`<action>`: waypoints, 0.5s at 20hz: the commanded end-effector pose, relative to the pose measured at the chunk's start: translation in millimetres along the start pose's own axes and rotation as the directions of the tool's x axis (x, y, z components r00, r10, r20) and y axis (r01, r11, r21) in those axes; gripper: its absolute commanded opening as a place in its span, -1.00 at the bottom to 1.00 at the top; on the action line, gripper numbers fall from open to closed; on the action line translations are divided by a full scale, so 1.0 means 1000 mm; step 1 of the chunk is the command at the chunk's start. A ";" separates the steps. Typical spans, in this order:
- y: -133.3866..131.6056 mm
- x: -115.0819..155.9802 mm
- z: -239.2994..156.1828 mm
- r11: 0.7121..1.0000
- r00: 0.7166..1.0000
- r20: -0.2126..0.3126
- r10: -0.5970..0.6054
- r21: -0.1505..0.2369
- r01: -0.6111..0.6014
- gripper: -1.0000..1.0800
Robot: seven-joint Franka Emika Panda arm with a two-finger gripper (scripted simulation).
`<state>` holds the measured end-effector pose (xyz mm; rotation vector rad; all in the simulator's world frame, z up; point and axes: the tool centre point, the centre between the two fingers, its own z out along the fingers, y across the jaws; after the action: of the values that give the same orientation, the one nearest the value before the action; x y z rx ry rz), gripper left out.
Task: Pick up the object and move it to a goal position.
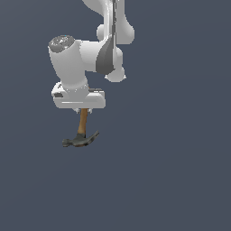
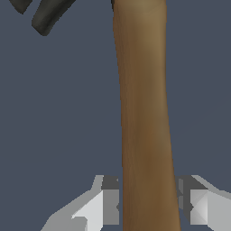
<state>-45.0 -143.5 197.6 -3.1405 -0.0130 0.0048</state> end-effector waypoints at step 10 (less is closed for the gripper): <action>0.035 -0.053 -0.120 1.000 1.000 -0.004 -0.001 0.001 0.001 -1.00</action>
<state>-91.3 -174.4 301.6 -3.1393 -0.0142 0.0032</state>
